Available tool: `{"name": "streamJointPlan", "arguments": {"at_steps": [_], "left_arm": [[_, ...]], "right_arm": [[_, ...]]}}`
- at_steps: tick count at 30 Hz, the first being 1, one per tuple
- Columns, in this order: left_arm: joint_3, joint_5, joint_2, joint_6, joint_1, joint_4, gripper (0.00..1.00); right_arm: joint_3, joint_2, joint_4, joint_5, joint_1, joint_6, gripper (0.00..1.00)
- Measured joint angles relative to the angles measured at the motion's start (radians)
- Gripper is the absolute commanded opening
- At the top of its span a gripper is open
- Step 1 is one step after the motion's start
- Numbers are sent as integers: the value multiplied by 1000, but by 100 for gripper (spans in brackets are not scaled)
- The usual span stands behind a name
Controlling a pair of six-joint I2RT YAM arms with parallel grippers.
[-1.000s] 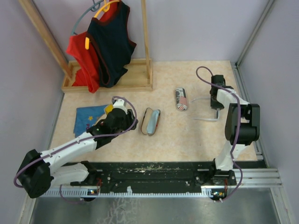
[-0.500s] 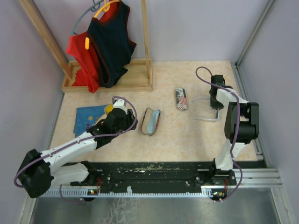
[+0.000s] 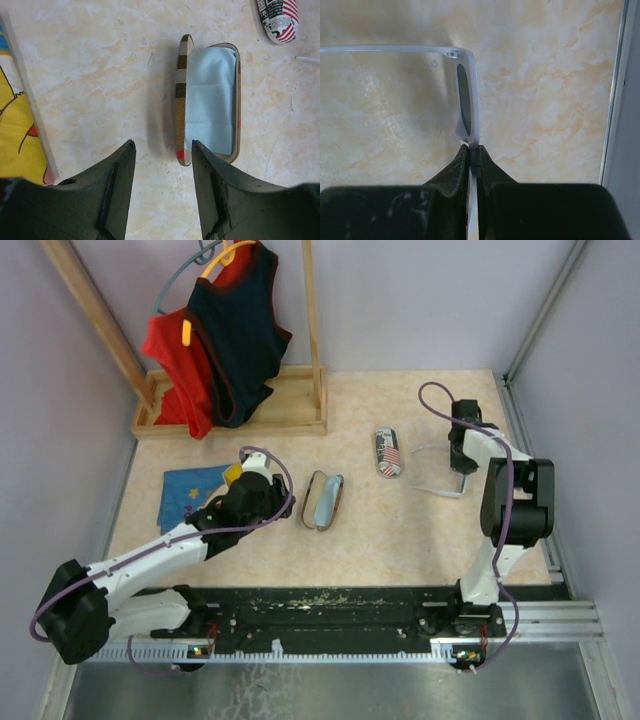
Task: Organize the sunglasses
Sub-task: Pick up the sunglasses from the center of the board.
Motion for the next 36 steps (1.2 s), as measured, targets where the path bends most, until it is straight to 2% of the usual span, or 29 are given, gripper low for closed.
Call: {"name": "streamJointPlan", "arguments": {"at_steps": [12,18,22,25,29,36], "left_arm": [[0,-1,-3,0,0,0,55],[0,-6,-45,0,0,-3,55],[2,-25,-89,0,0,-19,55],[12,-48,-120,1,0,-36,56],[27,-89,-160,5,0,-56,56],[48,-156,-220,19,0,-106,57]], "right_arm": [[0,-47,-24,5,0,5,0],[0,-230,-47,35,32,12,0],[-1,-383,-45,35,116,12,0],[-15,-484,-24,-63,158,8,0],[-95,-645,39,-286,161,-8,0],[-186,-789,132,-678,160,-29,0]]}}
